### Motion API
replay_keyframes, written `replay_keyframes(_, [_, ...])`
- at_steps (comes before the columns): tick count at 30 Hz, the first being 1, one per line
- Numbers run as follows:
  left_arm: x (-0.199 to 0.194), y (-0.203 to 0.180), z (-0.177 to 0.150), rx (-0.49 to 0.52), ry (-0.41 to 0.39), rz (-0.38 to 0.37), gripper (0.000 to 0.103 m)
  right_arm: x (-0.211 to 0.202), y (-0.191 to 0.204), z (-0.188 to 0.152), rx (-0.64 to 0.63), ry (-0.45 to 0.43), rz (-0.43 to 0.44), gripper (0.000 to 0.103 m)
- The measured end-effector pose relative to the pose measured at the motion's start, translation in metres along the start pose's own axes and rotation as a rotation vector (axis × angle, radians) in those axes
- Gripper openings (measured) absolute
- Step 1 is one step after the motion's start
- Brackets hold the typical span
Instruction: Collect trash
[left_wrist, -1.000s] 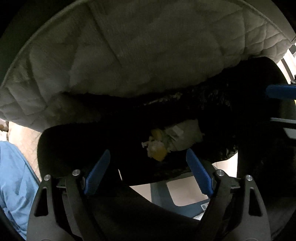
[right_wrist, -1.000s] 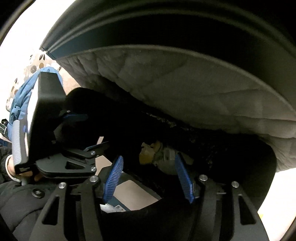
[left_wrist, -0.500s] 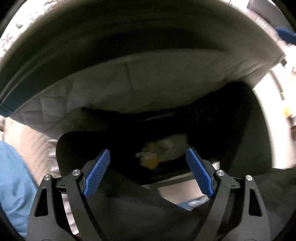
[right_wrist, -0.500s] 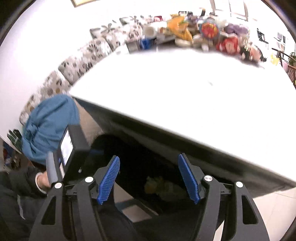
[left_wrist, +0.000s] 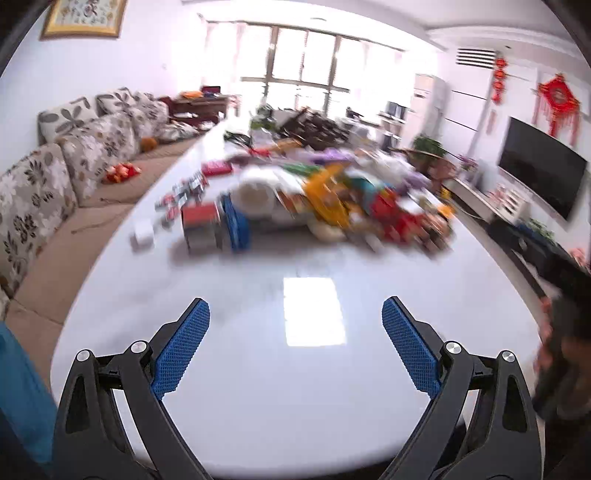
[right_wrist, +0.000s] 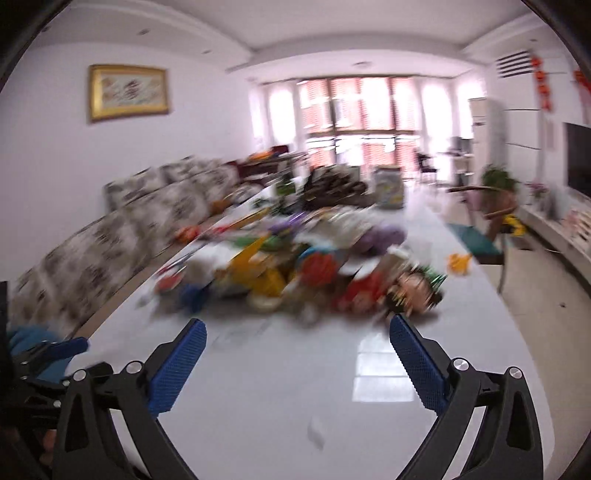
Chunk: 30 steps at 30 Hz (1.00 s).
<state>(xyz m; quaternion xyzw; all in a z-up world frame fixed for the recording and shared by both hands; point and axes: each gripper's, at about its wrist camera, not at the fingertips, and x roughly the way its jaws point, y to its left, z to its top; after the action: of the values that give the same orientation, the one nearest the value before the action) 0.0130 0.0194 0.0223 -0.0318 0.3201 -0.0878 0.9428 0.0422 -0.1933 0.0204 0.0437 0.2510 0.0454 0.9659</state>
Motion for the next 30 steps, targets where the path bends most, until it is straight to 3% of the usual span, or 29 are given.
replay_keyframes(5, [0.062,-0.003,0.025,-0.007,0.014,0.062,0.092,0.063,-0.009,0.003,0.071,0.104,-0.08,0.098])
replay_keyframes(9, [0.086,-0.008,0.026,0.006,0.019,0.114,0.092,0.083,-0.01,-0.01,0.091,0.147,-0.073,0.098])
replay_keyframes(16, [0.102,-0.006,0.023,-0.005,0.051,0.123,0.092,0.095,0.003,-0.016,-0.009,0.156,-0.101,0.098])
replay_keyframes(30, [0.111,-0.007,0.017,0.017,0.062,0.162,0.092,0.1,0.001,-0.021,0.011,0.181,-0.093,0.098])
